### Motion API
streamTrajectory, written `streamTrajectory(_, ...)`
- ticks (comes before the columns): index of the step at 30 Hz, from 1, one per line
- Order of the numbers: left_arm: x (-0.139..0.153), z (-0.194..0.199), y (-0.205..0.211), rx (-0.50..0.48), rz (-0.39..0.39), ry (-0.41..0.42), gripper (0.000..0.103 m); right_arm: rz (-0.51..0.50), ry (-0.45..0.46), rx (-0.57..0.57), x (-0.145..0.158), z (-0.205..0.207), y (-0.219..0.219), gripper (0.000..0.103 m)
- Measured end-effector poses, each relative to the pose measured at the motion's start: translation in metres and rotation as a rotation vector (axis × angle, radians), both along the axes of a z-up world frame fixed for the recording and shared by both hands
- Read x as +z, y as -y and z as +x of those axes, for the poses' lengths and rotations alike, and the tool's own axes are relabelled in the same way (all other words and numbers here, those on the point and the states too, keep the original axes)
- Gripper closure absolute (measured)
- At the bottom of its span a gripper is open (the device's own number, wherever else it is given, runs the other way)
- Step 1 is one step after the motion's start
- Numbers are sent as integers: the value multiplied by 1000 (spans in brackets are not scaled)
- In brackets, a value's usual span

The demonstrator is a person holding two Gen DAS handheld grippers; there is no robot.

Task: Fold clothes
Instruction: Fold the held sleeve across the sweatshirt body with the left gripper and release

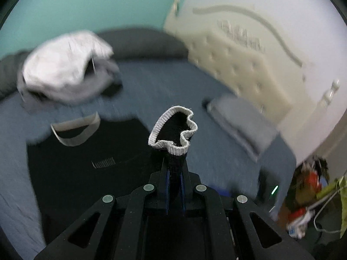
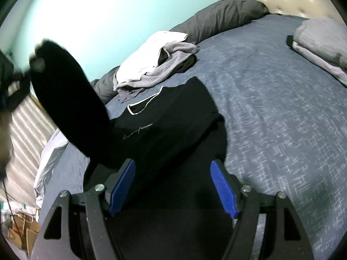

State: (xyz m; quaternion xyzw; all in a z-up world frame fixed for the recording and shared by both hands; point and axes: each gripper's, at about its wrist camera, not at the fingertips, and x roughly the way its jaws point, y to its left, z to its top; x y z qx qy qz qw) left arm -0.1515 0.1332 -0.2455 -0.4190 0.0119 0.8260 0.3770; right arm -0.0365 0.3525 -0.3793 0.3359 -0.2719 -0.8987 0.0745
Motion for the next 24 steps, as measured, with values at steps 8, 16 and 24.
streamTrajectory(8,-112,11,0,28,-156,164,57,-52,36,-9,-8,-3,-7,30)
streamTrajectory(16,-115,-2,89,194,-138,138,55,-110,45,-11,-13,-7,-5,27)
streamTrajectory(24,-122,-12,154,325,-159,113,55,-147,66,-39,-19,-10,-5,26)
